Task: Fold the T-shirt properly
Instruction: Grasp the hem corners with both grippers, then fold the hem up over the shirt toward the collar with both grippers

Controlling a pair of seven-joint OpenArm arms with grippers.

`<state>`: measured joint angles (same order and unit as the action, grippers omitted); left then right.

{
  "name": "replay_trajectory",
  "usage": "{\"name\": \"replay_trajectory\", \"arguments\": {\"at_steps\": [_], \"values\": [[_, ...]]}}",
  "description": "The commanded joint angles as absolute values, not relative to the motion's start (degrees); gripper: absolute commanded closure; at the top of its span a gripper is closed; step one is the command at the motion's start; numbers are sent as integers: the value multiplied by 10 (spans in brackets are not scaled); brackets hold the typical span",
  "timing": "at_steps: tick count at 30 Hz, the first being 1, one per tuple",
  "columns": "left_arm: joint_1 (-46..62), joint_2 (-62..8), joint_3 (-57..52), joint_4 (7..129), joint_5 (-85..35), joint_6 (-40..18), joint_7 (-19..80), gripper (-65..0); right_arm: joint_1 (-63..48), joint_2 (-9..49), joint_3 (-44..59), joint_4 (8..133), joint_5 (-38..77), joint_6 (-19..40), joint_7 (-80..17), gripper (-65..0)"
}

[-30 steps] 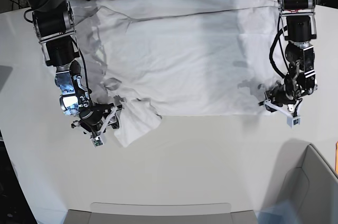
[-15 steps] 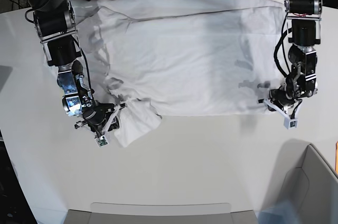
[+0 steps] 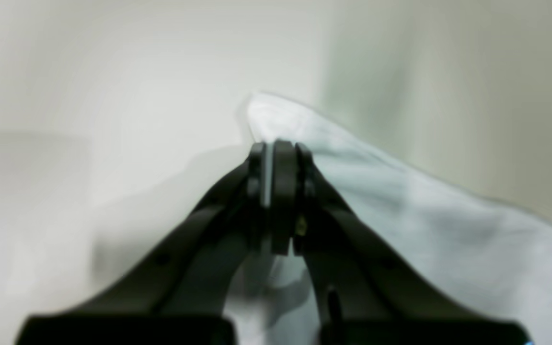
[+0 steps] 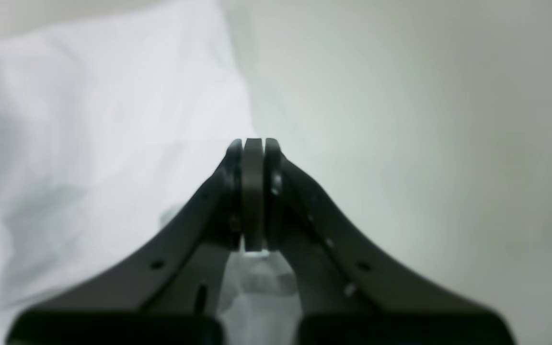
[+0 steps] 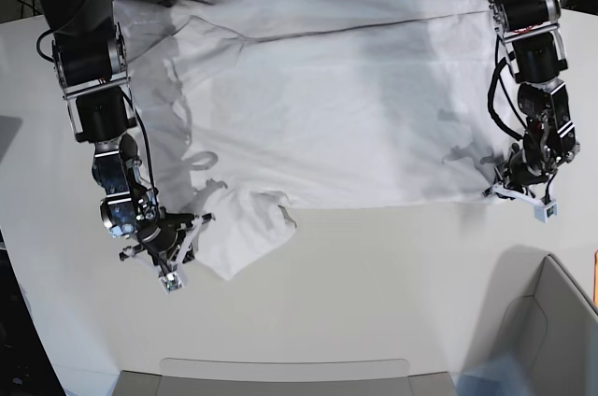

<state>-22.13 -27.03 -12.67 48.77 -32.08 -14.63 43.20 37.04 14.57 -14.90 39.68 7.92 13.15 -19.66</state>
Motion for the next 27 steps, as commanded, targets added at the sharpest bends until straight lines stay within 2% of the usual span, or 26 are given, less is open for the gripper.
{"name": "replay_trajectory", "arguments": {"at_steps": [1, 6, 10, 14, 18, 22, 27], "values": [[-246, -285, -133, 499, -326, -149, 418, 0, 403, 149, -146, 407, 84, 130, -180, 0], [-258, -287, -132, 526, -328, -149, 421, 0, 415, 151, -146, 436, 84, 130, -186, 0], [-225, -288, -133, 587, -328, -149, 447, 0, 390, 152, -127, 520, 84, 130, -252, 0], [-188, -288, -134, 650, -328, -149, 464, 0, 335, 149, -55, 633, 84, 133, -319, 0], [-153, -288, -141, 684, -328, -149, 475, 0, 281, 150, -34, 718, 84, 134, -361, 0], [-115, -286, -199, 721, -328, -149, 486, 0, 228, 154, -29, 786, 84, 134, -394, 0], [-80, -285, -238, 784, -329, -149, 538, 0, 164, 153, 38, 868, 84, 134, -428, 0]]}}
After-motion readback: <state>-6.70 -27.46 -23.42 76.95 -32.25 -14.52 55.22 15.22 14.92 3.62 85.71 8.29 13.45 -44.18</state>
